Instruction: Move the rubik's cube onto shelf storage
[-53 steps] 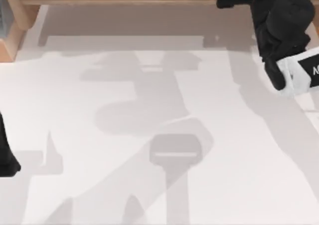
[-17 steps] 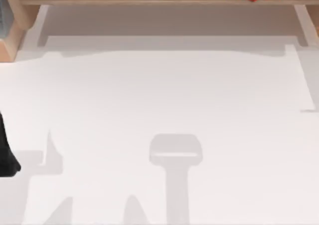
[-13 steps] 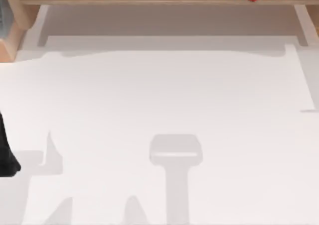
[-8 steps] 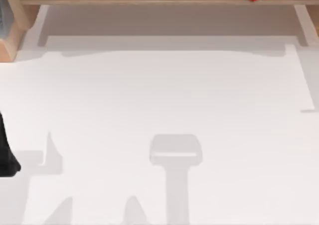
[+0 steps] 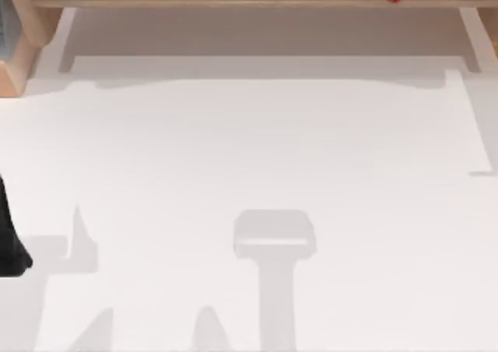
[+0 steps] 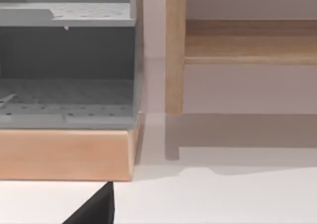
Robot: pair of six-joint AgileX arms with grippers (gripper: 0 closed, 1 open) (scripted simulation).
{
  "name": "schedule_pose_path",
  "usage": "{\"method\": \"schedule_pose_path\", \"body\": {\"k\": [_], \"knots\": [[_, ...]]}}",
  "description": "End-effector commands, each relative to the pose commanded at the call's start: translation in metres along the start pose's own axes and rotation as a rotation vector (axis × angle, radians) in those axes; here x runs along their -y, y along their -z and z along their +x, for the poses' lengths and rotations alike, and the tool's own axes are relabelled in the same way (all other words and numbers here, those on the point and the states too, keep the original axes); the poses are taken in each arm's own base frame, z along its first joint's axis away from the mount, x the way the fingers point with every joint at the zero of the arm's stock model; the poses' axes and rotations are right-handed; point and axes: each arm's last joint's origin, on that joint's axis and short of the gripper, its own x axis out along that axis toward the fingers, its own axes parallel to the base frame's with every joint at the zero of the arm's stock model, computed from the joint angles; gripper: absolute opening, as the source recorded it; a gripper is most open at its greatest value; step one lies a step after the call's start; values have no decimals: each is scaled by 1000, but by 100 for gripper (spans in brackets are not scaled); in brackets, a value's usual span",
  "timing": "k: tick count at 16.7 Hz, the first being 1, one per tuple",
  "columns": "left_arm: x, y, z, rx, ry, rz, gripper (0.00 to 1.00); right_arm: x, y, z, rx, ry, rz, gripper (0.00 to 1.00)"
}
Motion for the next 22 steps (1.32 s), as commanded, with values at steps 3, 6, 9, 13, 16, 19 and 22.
{"method": "schedule_pose_path", "body": {"k": [3, 6, 9, 13, 16, 19, 22], "knots": [[0, 0, 0, 0, 0, 0, 100, 0, 0, 0, 0, 0, 0, 0], [0, 0, 0, 0, 0, 0, 100, 0, 0, 0, 0, 0, 0, 0], [0, 0, 0, 0, 0, 0, 100, 0, 0, 0, 0, 0, 0, 0], [0, 0, 0, 0, 0, 0, 100, -2, -1, 5, 0, -8, 7, 0], [0, 0, 0, 0, 0, 0, 100, -2, 1, 26, -3, -9, 9, 0], [0, 0, 0, 0, 0, 0, 100, 3, 5, 52, -5, 13, -4, 0], [0, 0, 0, 0, 0, 0, 100, -1, 0, 63, -2, -4, 5, 0]]}}
